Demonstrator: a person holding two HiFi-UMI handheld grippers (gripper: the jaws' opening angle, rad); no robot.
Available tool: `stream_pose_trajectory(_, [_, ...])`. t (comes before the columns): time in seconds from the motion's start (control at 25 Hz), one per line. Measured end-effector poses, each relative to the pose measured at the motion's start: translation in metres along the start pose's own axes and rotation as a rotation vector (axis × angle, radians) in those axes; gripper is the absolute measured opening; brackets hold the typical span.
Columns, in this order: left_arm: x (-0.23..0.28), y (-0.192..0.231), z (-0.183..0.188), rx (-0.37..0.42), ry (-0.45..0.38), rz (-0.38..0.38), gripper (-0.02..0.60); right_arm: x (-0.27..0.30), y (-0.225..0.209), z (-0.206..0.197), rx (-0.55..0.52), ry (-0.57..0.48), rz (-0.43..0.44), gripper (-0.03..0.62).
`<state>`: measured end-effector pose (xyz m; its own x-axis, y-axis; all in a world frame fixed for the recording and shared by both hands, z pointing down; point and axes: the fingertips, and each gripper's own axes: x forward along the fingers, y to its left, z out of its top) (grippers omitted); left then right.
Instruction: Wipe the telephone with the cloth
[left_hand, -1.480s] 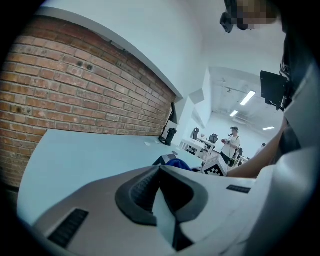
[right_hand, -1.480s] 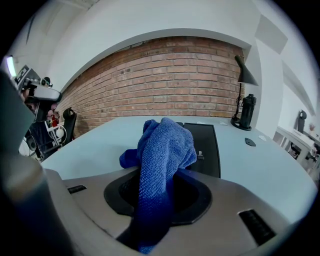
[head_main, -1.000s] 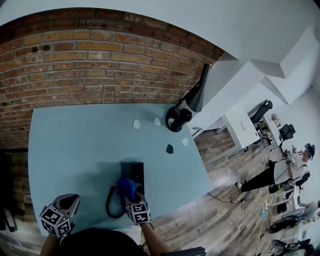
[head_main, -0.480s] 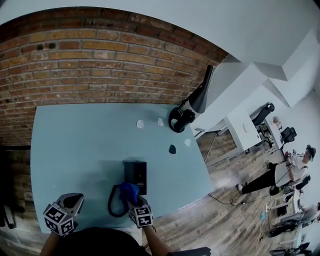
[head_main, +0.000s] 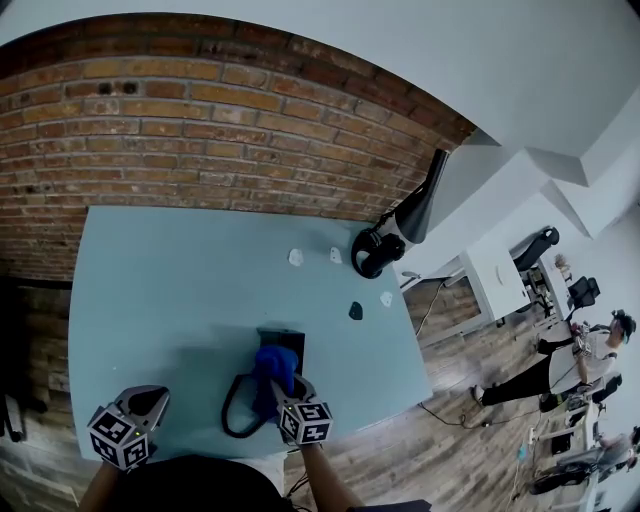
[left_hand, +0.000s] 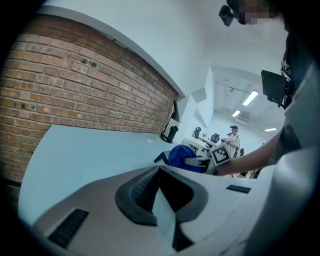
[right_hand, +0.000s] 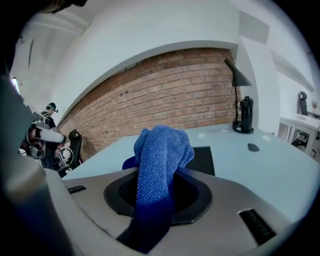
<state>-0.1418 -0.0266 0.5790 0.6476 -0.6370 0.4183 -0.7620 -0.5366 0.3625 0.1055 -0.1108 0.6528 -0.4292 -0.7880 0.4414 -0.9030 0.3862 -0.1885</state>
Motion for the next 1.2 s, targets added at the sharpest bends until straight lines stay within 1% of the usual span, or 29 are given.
stream_pose_trajectory(0.12, [-0.001,0.002,0.000,0.002,0.001,0.011,0.002,0.020,-0.022,0.046,-0.052,-0.054,-0.032,0.133])
stream_pose_trajectory(0.2, [-0.003,0.004,0.003,0.003,-0.002,0.022,0.002,0.036,-0.035,0.059,-0.090,-0.030,-0.058,0.133])
stream_pose_trajectory(0.28, [-0.005,0.004,0.006,0.004,-0.006,0.033,0.002,0.051,-0.047,0.053,-0.137,0.044,-0.089,0.133])
stream_pose_trajectory(0.36, [-0.007,0.004,0.008,0.004,-0.010,0.046,0.002,0.063,-0.055,0.042,-0.145,0.095,-0.106,0.133])
stream_pose_trajectory(0.48, [-0.012,0.011,0.006,0.007,-0.011,0.076,0.002,0.067,-0.057,0.037,-0.068,0.056,-0.116,0.133])
stream_pose_trajectory(0.52, [-0.013,0.013,0.005,0.005,-0.009,0.085,0.002,0.067,-0.055,0.036,-0.065,0.045,-0.120,0.133])
stream_pose_trajectory(0.6, [-0.015,0.016,0.003,-0.006,0.000,0.090,0.002,0.065,-0.051,0.033,-0.096,0.040,-0.126,0.132])
stream_pose_trajectory(0.72, [-0.010,0.012,0.002,-0.009,0.016,0.069,0.002,0.064,-0.049,0.030,-0.134,0.044,-0.136,0.132])
stream_pose_trajectory(0.92, [-0.006,0.011,0.003,0.017,0.030,0.058,0.002,0.072,-0.041,0.026,-0.140,0.043,-0.126,0.130])
stream_pose_trajectory(1.2, [0.005,0.002,0.000,0.030,0.032,0.035,0.002,0.065,-0.046,0.022,-0.160,0.037,-0.126,0.130])
